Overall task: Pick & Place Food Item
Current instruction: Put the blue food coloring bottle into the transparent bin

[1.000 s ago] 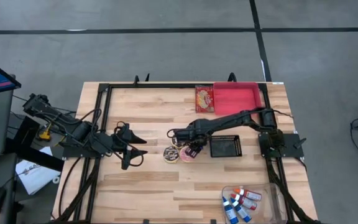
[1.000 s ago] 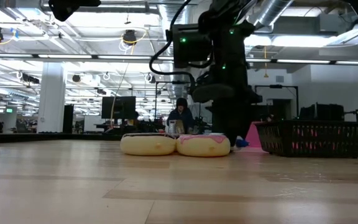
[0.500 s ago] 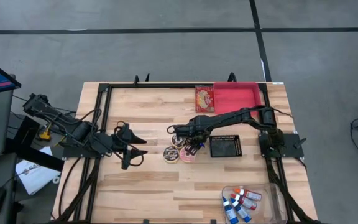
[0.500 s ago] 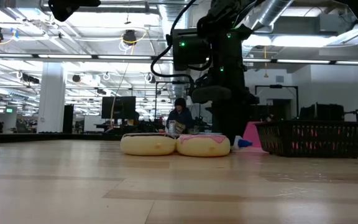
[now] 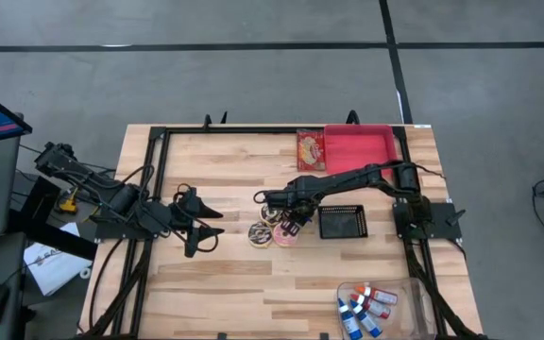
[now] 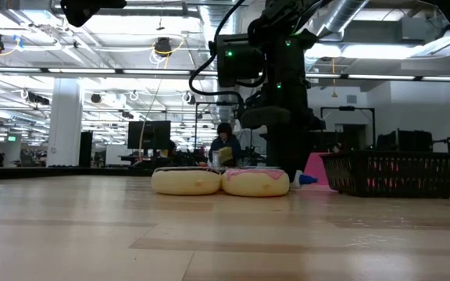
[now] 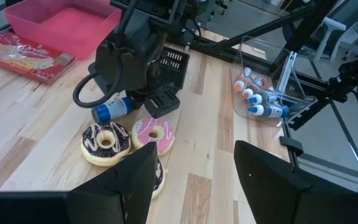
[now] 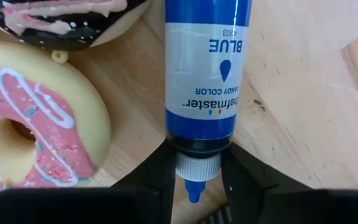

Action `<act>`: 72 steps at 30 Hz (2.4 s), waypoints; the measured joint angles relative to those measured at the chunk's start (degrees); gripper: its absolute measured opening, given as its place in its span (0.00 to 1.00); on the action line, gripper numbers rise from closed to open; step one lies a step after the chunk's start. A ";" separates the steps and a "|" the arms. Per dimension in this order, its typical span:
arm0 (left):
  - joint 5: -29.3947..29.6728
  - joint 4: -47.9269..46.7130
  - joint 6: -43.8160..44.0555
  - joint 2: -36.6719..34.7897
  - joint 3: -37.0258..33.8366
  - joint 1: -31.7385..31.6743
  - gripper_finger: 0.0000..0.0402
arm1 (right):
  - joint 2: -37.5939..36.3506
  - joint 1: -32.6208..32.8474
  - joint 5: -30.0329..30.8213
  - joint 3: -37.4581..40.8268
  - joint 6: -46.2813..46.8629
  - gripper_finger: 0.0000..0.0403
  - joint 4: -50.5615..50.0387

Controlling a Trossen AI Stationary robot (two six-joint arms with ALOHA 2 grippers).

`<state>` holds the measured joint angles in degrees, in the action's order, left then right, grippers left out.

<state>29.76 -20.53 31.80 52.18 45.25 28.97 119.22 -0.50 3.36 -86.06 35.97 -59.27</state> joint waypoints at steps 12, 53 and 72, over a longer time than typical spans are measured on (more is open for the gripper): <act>0.00 0.01 0.17 -0.02 0.00 0.00 0.53 | -0.32 0.86 3.59 0.02 1.55 0.22 -0.50; 2.86 1.55 -3.16 0.00 -0.02 -0.24 0.53 | -26.18 38.32 -6.61 -2.27 46.68 0.21 -17.83; 3.78 5.19 -3.79 0.00 -0.02 -0.24 0.53 | -26.13 61.55 -11.47 7.52 77.64 0.21 -4.34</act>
<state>33.54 -15.33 28.01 52.18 45.23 28.73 93.09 61.05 -8.11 -78.54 113.61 -63.61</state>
